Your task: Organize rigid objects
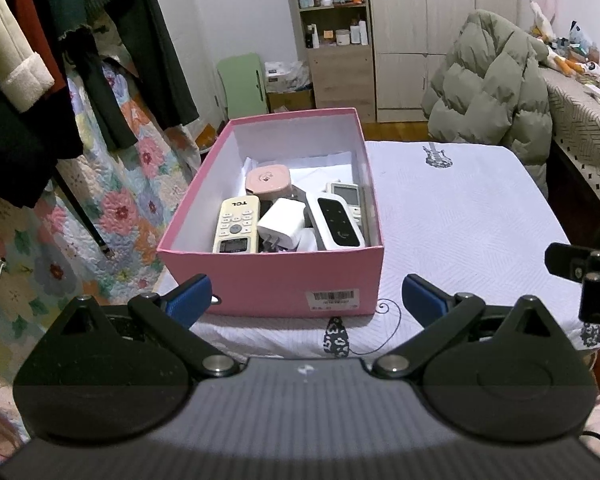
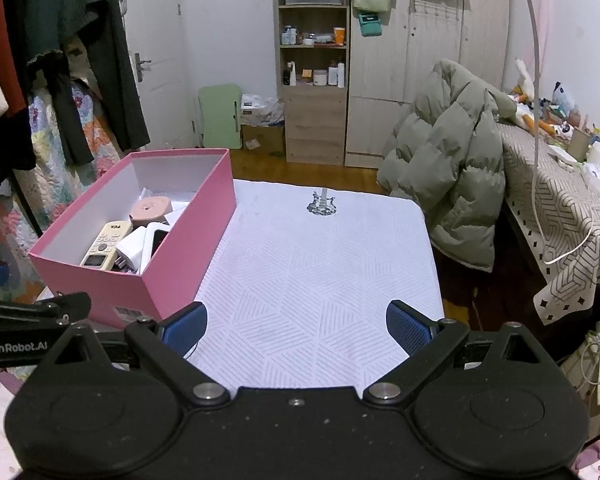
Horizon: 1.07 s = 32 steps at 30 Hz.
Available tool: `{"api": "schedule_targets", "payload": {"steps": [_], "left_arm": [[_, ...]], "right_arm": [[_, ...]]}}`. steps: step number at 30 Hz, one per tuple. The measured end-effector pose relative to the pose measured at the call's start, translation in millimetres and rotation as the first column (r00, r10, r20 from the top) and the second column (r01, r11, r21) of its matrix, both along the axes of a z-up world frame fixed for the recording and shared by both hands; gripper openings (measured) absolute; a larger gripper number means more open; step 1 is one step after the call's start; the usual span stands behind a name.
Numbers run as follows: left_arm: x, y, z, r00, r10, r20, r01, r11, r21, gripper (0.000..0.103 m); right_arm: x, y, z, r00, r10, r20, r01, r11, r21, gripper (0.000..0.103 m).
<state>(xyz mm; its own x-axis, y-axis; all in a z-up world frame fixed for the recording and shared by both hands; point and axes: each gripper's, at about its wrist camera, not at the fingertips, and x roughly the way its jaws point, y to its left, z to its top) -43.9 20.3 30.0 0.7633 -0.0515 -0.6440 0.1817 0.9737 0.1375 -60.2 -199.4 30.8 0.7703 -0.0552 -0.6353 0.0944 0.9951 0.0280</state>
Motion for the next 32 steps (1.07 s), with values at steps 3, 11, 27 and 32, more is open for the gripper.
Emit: {"api": "schedule_targets", "payload": {"steps": [3, 11, 27, 32], "left_arm": [[-1, 1, 1, 1.000, -0.010, -0.007, 0.009, 1.000, -0.007, 0.103], [2, 8, -3, 0.999, -0.015, -0.036, 0.014, 0.999, -0.041, 0.103], [2, 14, -4, 1.000, 0.015, 0.001, -0.015, 1.000, -0.026, 0.103], [2, 15, -4, 1.000, 0.013, -0.002, -0.013, 0.999, -0.029, 0.103]], "right_arm": [[0, 1, -1, 1.000, 0.002, -0.003, -0.002, 1.000, -0.002, 0.098], [2, 3, -3, 1.000, -0.001, -0.013, 0.001, 1.000, -0.001, 0.098], [0, 9, -4, 1.000, 0.000, -0.013, -0.001, 1.000, -0.010, 0.098], [0, 10, -5, 1.000, -0.001, -0.015, 0.001, 1.000, -0.008, 0.098]]}}
